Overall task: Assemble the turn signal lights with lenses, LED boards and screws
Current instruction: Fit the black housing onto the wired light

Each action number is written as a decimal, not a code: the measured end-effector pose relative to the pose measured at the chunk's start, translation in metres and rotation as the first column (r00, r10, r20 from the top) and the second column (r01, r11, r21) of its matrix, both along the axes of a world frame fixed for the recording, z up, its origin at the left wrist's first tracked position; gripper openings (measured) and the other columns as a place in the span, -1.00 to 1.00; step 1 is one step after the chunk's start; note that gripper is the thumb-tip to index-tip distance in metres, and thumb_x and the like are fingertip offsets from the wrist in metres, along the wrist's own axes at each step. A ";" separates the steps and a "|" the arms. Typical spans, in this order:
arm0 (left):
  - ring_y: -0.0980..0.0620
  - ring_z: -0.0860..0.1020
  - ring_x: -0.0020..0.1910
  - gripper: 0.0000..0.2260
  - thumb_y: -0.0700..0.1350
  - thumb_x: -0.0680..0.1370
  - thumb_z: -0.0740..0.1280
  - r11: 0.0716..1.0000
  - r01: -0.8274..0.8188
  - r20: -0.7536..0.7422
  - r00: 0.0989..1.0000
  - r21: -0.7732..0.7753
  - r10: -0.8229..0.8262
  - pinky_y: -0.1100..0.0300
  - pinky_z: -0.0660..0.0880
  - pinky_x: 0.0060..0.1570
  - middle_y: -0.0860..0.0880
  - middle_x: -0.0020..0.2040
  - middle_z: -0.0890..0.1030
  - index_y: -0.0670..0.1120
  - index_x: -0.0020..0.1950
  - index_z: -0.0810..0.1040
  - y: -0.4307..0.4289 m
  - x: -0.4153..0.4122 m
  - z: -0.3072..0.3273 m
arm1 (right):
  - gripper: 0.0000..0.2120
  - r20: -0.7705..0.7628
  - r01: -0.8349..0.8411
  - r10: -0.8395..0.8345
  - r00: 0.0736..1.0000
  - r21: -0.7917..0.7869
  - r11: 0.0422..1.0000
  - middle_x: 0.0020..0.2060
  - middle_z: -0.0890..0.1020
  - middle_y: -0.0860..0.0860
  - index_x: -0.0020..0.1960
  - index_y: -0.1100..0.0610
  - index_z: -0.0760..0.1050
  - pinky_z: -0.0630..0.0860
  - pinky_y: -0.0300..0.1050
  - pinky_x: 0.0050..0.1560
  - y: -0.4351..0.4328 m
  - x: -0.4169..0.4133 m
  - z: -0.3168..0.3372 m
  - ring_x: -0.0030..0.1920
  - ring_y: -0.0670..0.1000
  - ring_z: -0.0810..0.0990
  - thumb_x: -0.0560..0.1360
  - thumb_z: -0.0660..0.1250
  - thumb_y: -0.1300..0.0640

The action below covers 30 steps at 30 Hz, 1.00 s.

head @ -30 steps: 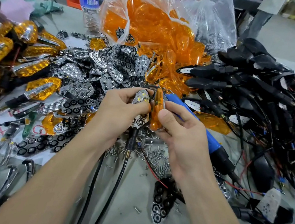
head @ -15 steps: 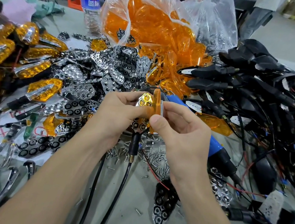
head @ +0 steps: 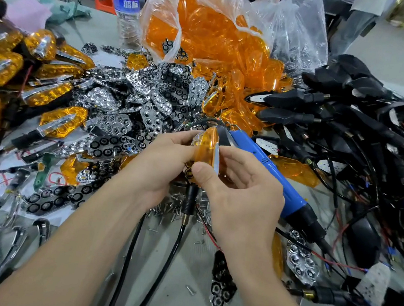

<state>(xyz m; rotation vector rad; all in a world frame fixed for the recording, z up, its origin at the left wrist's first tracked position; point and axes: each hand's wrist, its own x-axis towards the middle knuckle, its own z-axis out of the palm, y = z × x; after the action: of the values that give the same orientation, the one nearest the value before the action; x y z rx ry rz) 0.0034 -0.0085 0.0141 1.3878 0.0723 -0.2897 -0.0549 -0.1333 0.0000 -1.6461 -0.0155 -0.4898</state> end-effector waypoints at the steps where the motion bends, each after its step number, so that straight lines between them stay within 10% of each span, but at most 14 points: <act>1: -0.02 0.66 -0.12 -0.82 -0.24 0.56 0.42 1.000 0.022 -0.012 1.000 -0.008 -0.022 0.20 0.60 -0.15 -0.11 -0.05 0.76 -0.04 0.07 0.76 0.000 0.000 0.000 | -0.70 0.003 0.009 -0.009 1.000 -0.010 1.000 -0.12 0.74 -0.29 0.00 -0.12 0.70 0.55 -0.43 0.04 -0.001 0.000 0.000 -0.02 -0.25 0.72 0.32 0.66 0.10; 9: -0.02 0.69 -0.02 -0.62 -0.34 0.62 0.15 0.956 0.193 0.004 0.980 -0.219 -0.197 0.15 0.66 -0.11 -0.16 0.12 0.73 -0.10 0.20 0.72 0.009 0.000 0.003 | -0.68 -0.020 0.079 -0.081 0.997 -0.064 0.995 -0.17 0.72 -0.34 -0.06 -0.18 0.66 0.57 -0.42 -0.03 -0.006 0.006 -0.002 -0.09 -0.26 0.72 0.29 0.67 0.09; 22: 0.01 0.69 -0.20 -0.69 -0.19 0.39 0.42 0.969 0.110 0.028 0.994 -0.220 -0.107 0.20 0.65 -0.24 -0.13 -0.05 0.74 -0.09 0.11 0.73 0.006 -0.003 0.006 | -0.73 -0.058 0.059 -0.066 0.996 -0.105 0.993 -0.23 0.71 -0.34 -0.08 -0.12 0.64 0.62 -0.34 -0.10 -0.005 0.005 -0.001 -0.15 -0.25 0.72 0.31 0.62 0.12; 30: 0.00 0.71 -0.28 -0.69 -0.29 0.29 0.46 0.981 -0.011 0.099 0.995 -0.193 0.030 0.20 0.63 -0.30 -0.12 -0.18 0.75 -0.15 0.02 0.72 0.007 -0.003 0.008 | -0.78 -0.116 -0.111 0.094 0.989 -0.156 0.982 -0.20 0.73 -0.09 -0.03 -0.07 0.51 0.65 0.17 -0.01 -0.006 0.006 0.002 -0.18 -0.01 0.70 0.40 0.50 0.02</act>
<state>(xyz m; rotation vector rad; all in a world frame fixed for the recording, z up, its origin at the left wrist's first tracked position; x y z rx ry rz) 0.0002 -0.0011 0.0217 1.2071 -0.0248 -0.2032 -0.0488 -0.1397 0.0016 -1.8195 -0.0607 -0.3264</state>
